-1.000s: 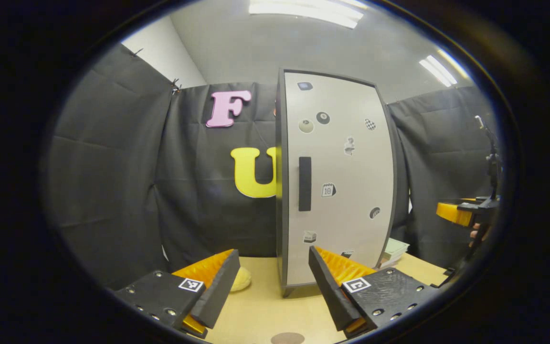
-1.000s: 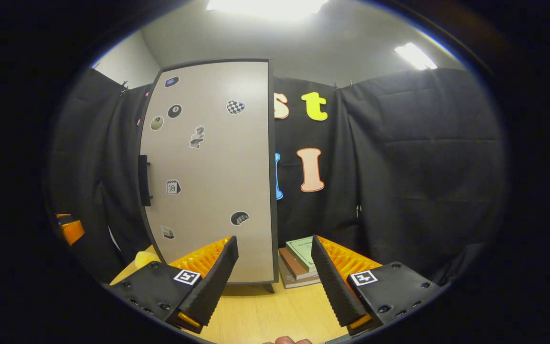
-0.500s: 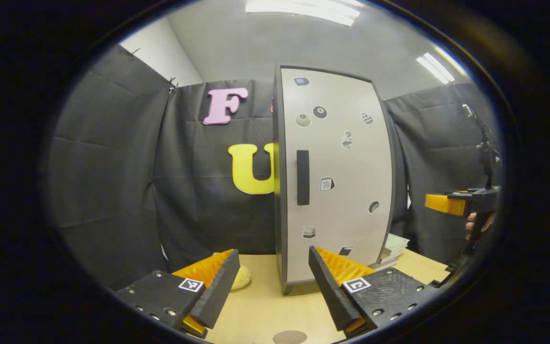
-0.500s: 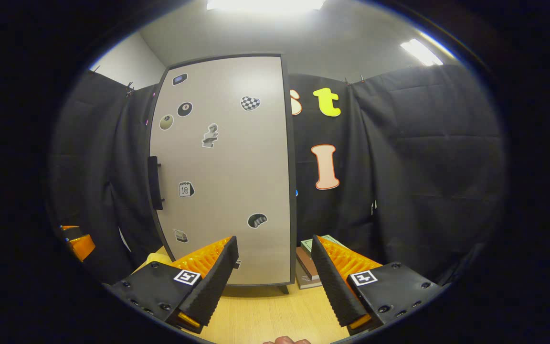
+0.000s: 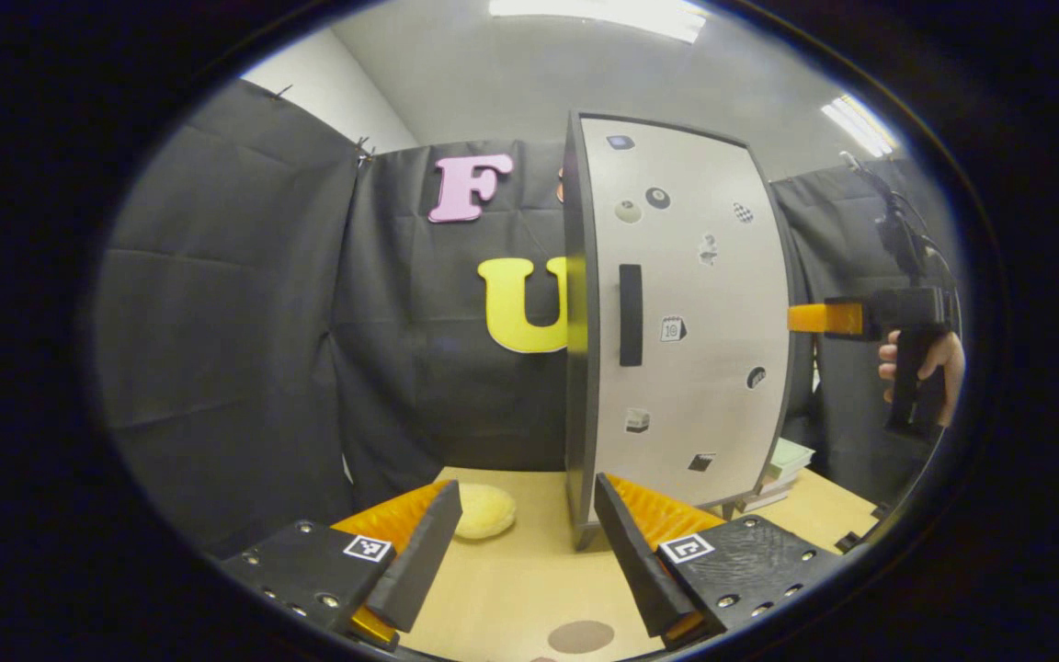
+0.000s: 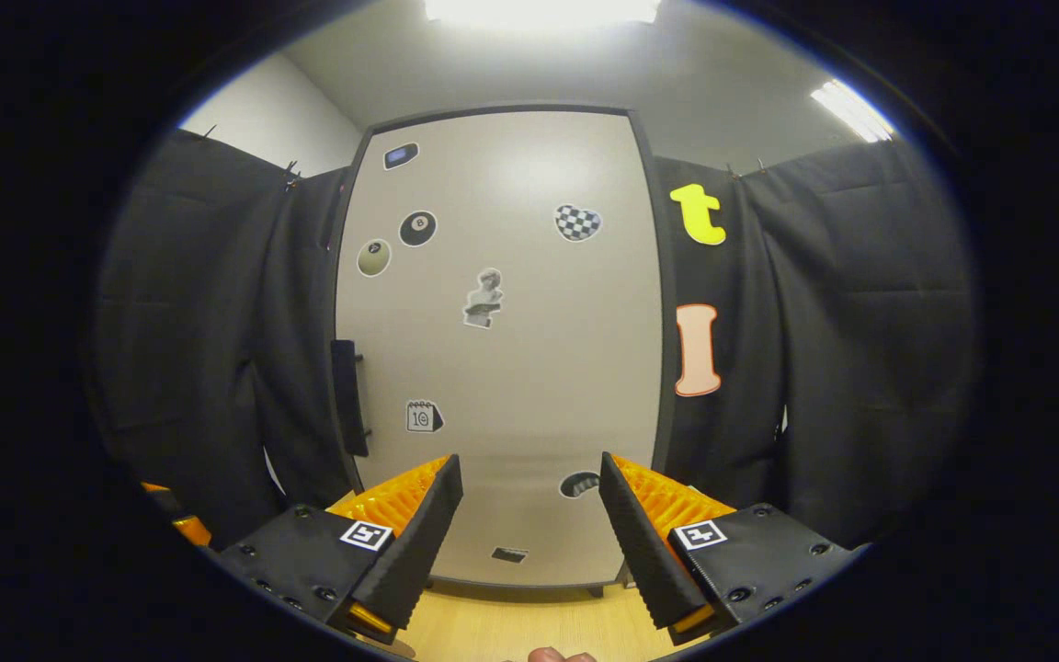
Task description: Open the cabinet door with the right hand, grasp the bottle in the cabinet with the left hand and place it on the coaster, then close the cabinet door with the right hand.
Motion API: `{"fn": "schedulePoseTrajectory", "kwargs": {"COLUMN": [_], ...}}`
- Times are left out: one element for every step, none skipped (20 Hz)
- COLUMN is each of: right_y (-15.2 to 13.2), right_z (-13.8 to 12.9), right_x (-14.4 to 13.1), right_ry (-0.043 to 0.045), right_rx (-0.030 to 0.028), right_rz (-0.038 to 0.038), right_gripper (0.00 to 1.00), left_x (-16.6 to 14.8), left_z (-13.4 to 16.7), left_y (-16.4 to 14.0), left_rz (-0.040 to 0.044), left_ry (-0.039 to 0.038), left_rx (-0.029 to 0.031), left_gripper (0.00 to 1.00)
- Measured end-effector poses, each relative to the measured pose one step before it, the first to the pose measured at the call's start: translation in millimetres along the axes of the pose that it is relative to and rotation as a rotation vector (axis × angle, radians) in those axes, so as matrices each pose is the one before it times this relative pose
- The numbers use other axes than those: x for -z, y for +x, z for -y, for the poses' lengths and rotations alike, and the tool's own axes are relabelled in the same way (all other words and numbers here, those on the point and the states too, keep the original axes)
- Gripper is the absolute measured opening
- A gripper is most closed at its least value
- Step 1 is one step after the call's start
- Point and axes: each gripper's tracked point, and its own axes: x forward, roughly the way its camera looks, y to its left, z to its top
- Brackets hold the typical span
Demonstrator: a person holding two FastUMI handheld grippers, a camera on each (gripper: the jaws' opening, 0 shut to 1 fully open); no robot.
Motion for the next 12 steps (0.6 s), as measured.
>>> {"fn": "schedulePoseTrajectory", "kwargs": {"right_y": [8.00, 6.90, 7.35, 7.54, 7.11, 6.39, 7.35, 7.69, 8.57, 6.85, 7.94, 7.11], "right_z": [-9.95, -9.80, -11.45, -12.89, -12.75, -12.17, -12.11, -9.36, -8.87, -9.37, -8.15, -7.60], "right_x": [-6.19, -5.40, -5.36, -3.57, -4.31, -1.79, -1.54, -1.32, -1.65, -0.30, -0.27, 2.08], "right_ry": [-0.01096, -0.00607, 0.00113, 0.00534, 0.00846, 0.01066, 0.00736, 0.00101, -0.00261, -0.00453, -0.00327, 0.00013], "right_rx": [-0.01724, -0.01595, -0.02037, -0.02486, -0.02002, -0.02035, -0.01715, -0.01121, -0.00769, -0.00788, -0.00693, -0.00976], "right_rz": [0.00719, 0.00753, 0.00435, 0.00362, 0.00359, 0.00031, 0.00091, 0.00253, 0.00639, 0.00414, 0.00273, -0.00091], "right_gripper": [0.96, 0.96, 0.96, 0.96, 0.96, 0.95, 0.95, 0.95, 0.96, 0.96, 0.96, 0.93], "left_x": [1.73, 4.17, 1.83, 3.58, 2.13, 3.22, 2.24, 1.28, 0.32, 1.64, -0.07, 2.38], "left_z": [-5.12, -5.82, -5.22, -4.67, -5.31, -5.16, -5.92, -3.31, -4.91, -5.93, -6.47, -5.49], "left_y": [-2.08, -1.85, -1.19, -1.53, -0.32, -1.32, -1.12, 0.04, 0.12, -1.22, -1.27, -0.97], "left_rz": [-0.00502, -0.00551, -0.00502, -0.00723, -0.00826, -0.00538, -0.00415, -0.00314, -0.00371, -0.00166, -0.00174, -0.00185], "left_ry": [-0.00820, -0.00929, -0.00744, -0.00630, -0.00587, -0.00576, -0.00592, -0.00535, -0.00454, -0.00350, -0.00340, -0.00431], "left_rx": [-0.00940, -0.01108, -0.01148, -0.01125, -0.01064, -0.01084, -0.00930, -0.00730, -0.00991, -0.01119, -0.01208, -0.01140], "left_gripper": [0.87, 0.87, 0.87, 0.87, 0.87, 0.87, 0.87, 0.87, 0.87, 0.87, 0.87, 0.87]}}
